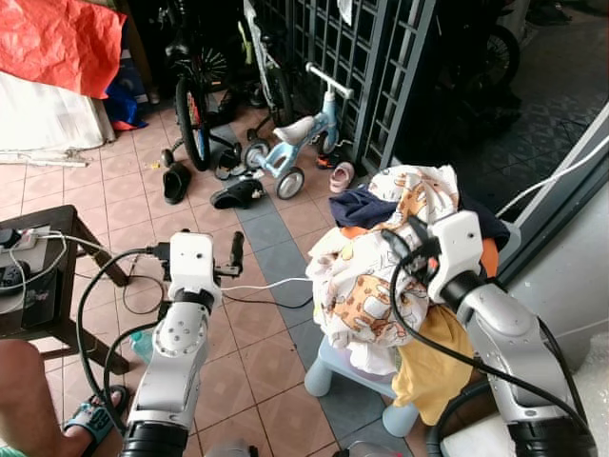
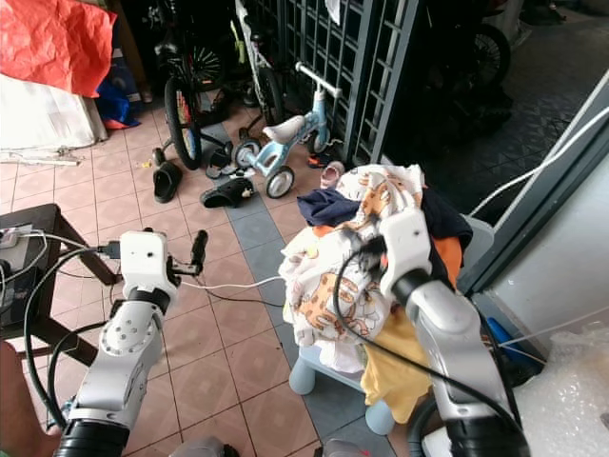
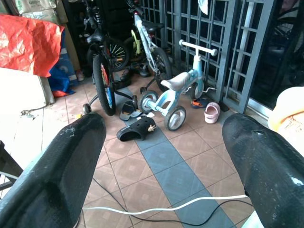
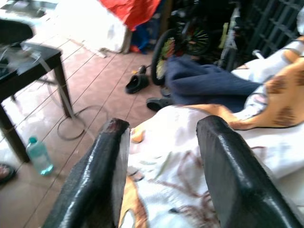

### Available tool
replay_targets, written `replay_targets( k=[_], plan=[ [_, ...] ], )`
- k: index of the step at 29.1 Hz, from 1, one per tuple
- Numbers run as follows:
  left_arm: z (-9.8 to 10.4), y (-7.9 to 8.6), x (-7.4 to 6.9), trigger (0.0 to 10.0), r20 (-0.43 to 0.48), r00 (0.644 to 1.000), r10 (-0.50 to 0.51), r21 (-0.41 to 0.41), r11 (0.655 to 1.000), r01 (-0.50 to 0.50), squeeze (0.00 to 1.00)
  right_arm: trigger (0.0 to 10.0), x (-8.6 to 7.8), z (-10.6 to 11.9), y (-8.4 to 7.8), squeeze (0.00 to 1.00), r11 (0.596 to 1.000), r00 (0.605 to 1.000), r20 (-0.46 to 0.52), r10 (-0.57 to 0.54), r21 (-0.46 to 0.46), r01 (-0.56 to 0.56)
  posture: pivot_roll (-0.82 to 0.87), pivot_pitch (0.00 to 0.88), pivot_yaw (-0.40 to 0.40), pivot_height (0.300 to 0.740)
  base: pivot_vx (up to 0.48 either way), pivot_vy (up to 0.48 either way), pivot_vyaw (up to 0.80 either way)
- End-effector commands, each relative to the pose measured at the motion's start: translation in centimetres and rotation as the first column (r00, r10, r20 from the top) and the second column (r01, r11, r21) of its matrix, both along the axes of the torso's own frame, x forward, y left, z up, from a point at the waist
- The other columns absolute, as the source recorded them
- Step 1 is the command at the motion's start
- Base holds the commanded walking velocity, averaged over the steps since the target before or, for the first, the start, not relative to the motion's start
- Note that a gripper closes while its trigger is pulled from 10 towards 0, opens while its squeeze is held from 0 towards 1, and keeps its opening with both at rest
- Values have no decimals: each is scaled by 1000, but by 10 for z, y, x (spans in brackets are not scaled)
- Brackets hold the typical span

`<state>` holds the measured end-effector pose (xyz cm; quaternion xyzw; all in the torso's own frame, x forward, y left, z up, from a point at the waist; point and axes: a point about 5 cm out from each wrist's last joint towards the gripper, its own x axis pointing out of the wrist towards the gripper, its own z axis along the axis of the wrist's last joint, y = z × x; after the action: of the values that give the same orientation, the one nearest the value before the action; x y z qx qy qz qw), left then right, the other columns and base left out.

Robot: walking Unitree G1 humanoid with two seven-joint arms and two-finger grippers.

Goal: Clothes washing

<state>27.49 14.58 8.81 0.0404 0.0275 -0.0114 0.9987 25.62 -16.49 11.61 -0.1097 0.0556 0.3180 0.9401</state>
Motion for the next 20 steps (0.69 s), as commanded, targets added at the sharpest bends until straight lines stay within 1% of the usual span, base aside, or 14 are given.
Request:
replay_targets(
  k=[1,2,5,6,9,10,11,13,14,15,16,17,18,20],
  plan=[
    [0,0,1,10000,-8,1000,-9,14,1000,9,0,10000,0,4,9,1000,996,995,54,80,-46,-77,-48,0,11,740,0,0,0],
    [0,0,1,10000,-8,1000,-9,14,1000,9,0,10000,0,4,9,1000,996,995,54,80,-46,-77,-48,0,11,740,0,0,0],
    [1,0,1,10000,-4,1000,-9,18,1000,9,0,10000,5,-3,13,1000,984,990,98,103,-154,-87,-37,0,9,740,0,0,0],
    [1,0,1,10000,-4,1000,-9,18,1000,9,0,10000,5,-3,13,1000,984,990,98,103,-154,-87,-37,0,9,740,0,0,0],
    [1,2,0,10000,-1,1000,-1,19,1000,1,0,10000,16,-15,11,1000,945,988,144,65,-326,-15,-30,0,7,740,0,0,0],
    [1,2,0,10000,-1,1000,0,20,1000,0,0,10000,18,-16,11,1000,940,987,150,64,-341,-9,-30,0,7,740,0,0,0],
    [2,2,0,10000,-1,1000,1,20,1000,-1,0,10000,19,-20,12,914,929,987,144,70,-371,-12,-19,0,3,740,0,0,0],
    [2,3,0,10000,0,1000,2,21,1000,-2,0,10000,20,-25,14,894,915,988,134,78,-404,-17,-19,0,3,740,0,0,0],
    [2,3,-1,10000,0,1000,4,22,1000,-4,0,8824,20,-32,14,533,894,990,117,76,-447,-16,-14,0,3,740,0,0,0],
    [2,3,-1,10000,0,1000,4,23,1000,-4,0,3647,20,-35,13,353,885,992,108,71,-465,-13,-14,0,3,740,0,0,0],
    [2,3,-1,10000,0,1000,4,24,1000,-4,0,3647,21,-37,12,353,880,992,104,68,-476,-10,-14,0,3,740,0,0,0],
    [2,4,-1,10000,0,1000,4,25,1000,-4,0,0,21,-40,10,176,876,994,92,60,-483,-9,-10,0,2,740,0,0,0],
    [2,4,-1,10000,0,1000,4,25,1000,-4,0,0,21,-41,10,0,873,994,91,60,-488,-8,-10,0,4,740,0,0,0],
    [2,4,-1,10000,0,1000,4,26,1000,-4,0,0,21,-42,8,0,866,994,95,58,-500,-2,-12,0,4,740,0,0,0]
  ],
)
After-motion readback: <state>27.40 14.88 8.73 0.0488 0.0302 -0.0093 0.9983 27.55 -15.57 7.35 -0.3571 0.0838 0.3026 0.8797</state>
